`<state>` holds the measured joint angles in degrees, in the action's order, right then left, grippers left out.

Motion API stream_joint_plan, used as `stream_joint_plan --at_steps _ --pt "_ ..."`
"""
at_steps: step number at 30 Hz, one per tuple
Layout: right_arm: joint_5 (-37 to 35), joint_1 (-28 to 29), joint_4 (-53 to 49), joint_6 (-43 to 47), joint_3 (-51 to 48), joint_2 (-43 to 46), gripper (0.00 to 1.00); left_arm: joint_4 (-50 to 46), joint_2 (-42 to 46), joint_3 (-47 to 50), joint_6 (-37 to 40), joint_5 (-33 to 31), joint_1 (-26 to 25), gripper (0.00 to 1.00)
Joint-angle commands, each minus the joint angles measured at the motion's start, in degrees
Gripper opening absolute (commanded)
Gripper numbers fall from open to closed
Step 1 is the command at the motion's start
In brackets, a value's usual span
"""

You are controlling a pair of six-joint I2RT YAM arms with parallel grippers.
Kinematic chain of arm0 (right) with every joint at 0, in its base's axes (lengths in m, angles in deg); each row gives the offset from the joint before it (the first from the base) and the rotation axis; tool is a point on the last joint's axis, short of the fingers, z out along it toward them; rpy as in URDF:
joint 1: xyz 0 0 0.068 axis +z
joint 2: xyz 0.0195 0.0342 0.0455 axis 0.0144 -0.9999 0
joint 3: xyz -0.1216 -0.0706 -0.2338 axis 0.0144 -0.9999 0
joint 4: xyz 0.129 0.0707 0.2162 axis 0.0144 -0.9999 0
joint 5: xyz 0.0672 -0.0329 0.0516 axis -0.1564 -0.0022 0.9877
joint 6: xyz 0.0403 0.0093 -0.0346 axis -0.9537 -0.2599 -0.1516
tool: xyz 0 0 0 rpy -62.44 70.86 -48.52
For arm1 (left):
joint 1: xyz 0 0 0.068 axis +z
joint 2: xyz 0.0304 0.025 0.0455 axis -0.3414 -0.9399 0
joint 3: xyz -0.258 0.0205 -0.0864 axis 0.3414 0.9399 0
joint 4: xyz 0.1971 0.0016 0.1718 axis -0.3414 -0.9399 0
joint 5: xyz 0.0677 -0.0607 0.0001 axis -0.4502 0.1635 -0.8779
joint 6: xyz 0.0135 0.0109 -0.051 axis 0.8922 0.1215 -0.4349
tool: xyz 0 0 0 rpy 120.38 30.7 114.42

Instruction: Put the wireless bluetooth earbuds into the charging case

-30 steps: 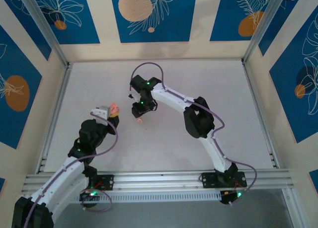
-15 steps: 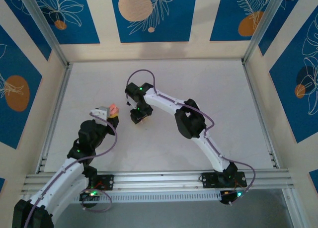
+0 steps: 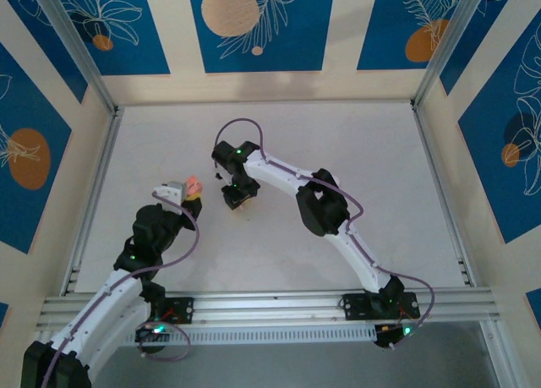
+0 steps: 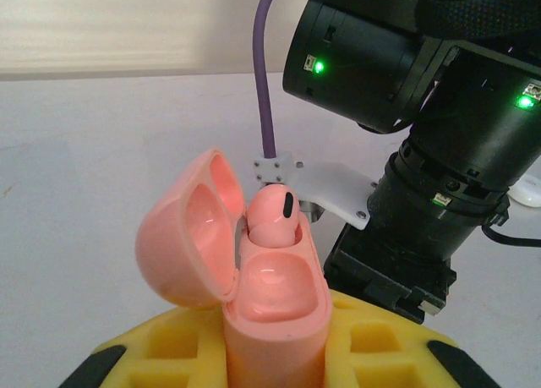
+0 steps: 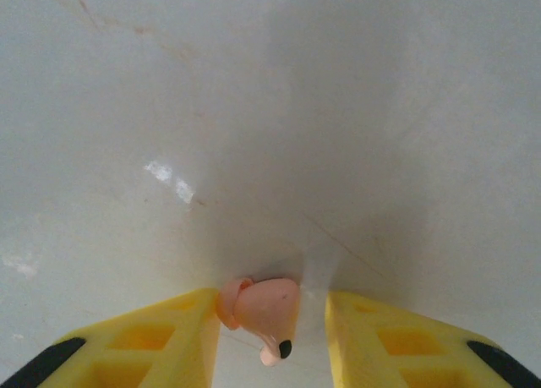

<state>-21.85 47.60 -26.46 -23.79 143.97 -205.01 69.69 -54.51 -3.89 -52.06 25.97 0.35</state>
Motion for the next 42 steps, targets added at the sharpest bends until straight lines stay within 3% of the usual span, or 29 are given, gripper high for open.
stream_joint_plan --at_steps 1,10,15,24,32,42 --pt "-0.1 0.9 0.4 0.5 1.1 -1.9 0.36 -0.4 0.7 -0.6 0.8 0.1 0.7 0.21" --pt "-1.9 1.3 1.1 0.7 0.6 -0.9 0.31 -0.6 0.3 -0.4 1.4 0.7 0.7 0.21" --pt "-2.8 1.4 5.6 0.4 -4.9 3.6 0.28 1.8 -1.6 0.5 1.3 3.2 0.7 0.21" --pt "-2.3 -0.3 19.3 -2.8 -24.8 18.7 0.25 11.3 -9.4 2.4 -1.1 9.3 0.6 0.19" --pt "4.8 -5.8 36.6 -10.5 -47.1 35.0 0.24 23.7 -18.0 3.6 -3.9 14.6 0.0 0.19" --pt "12.5 -12.0 52.1 -14.3 -65.0 51.5 0.24 46.7 -37.4 0.8 -3.8 22.3 -7.1 0.19"
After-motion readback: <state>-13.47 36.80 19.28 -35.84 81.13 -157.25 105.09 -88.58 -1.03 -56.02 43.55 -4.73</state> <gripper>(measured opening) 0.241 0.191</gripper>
